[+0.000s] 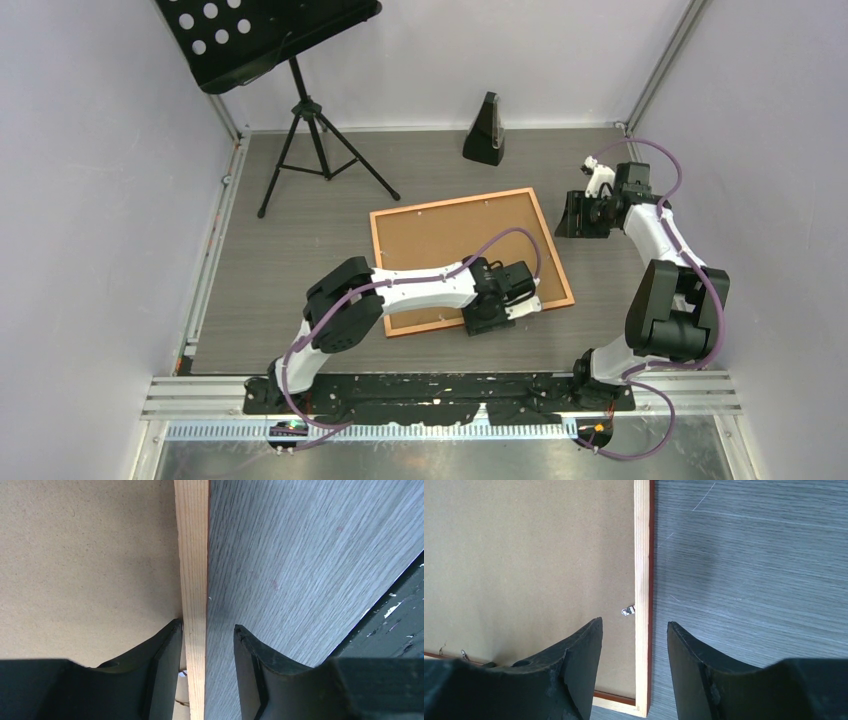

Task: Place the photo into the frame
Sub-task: Adjust the photo frame at the center of the board, then turn over the photo frame at the center of the board.

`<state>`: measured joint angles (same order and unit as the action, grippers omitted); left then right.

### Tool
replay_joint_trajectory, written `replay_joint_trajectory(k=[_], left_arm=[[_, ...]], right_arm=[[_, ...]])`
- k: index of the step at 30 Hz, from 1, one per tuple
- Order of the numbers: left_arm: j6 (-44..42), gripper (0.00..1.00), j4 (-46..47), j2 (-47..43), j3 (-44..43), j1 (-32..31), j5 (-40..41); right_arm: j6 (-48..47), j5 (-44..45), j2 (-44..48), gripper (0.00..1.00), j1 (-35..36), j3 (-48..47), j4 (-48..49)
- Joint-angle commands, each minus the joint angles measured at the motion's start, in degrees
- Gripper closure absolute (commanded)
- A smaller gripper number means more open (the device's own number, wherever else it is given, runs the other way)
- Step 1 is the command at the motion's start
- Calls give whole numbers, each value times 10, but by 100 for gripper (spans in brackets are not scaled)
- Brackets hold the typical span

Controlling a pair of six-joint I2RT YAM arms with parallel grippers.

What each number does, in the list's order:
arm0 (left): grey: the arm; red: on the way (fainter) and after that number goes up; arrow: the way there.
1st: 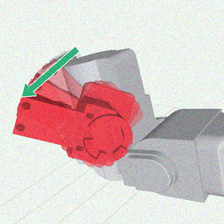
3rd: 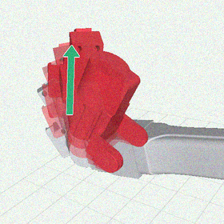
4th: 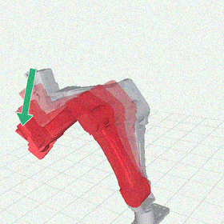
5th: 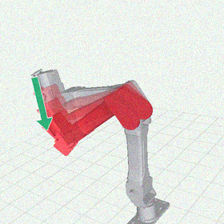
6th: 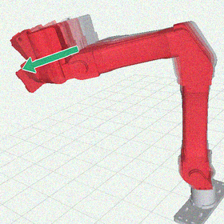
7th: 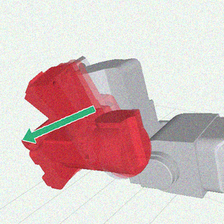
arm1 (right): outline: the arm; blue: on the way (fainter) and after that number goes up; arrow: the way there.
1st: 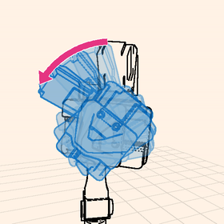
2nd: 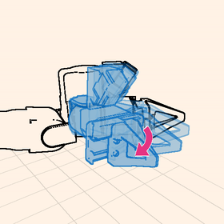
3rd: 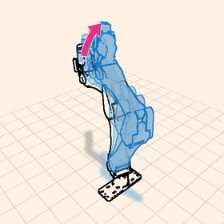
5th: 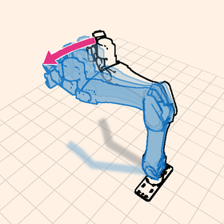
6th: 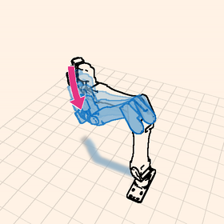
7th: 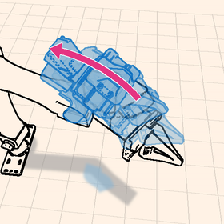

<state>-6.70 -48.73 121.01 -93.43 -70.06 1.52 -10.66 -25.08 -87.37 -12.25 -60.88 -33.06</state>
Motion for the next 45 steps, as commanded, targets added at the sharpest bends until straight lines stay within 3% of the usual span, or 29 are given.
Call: replay_joint_trajectory(k=[1,7,15,22,32,45], left_arm=[[-6,58,-3,7,-8,-2,2],[-2,71,-2,8,-4,-2,1],[-2,100,-7,7,-10,-2,1],[-4,100,-10,-2,-12,-2,4],[-28,100,-13,-39,-7,0,-13],[-54,100,-51,-73,-26,6,-96]], right_arm=[[-9,-13,2,43,-4,-3,3],[-24,-28,13,44,-10,-11,-15],[-97,-57,60,41,-24,3,-51],[-207,-81,108,34,-37,18,-115],[-460,-90,209,22,-38,124,-193],[-696,-129,384,19,-38,258,-224]])
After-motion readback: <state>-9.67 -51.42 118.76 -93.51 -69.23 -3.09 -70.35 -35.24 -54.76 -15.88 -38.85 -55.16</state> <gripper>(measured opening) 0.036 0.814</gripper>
